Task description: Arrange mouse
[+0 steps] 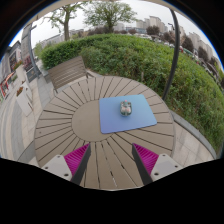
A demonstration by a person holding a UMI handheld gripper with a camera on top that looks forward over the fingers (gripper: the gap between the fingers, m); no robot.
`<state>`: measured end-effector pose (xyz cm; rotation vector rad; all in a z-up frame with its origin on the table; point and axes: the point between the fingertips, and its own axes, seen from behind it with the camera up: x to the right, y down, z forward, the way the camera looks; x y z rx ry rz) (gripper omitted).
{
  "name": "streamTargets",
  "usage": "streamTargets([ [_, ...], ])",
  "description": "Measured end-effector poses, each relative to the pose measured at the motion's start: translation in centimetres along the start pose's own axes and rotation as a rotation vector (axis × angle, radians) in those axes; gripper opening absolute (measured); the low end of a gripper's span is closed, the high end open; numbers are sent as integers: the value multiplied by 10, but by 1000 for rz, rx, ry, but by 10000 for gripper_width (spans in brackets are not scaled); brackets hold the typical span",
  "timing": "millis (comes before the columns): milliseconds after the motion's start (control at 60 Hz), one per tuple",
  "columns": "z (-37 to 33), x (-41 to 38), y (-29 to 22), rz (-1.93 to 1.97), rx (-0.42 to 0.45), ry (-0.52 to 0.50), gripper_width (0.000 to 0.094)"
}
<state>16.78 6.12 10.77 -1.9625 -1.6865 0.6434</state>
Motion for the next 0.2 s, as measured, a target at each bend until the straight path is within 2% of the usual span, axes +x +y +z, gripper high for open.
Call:
streamTargets([
  [200, -3, 8, 5, -38, 15, 50, 863],
])
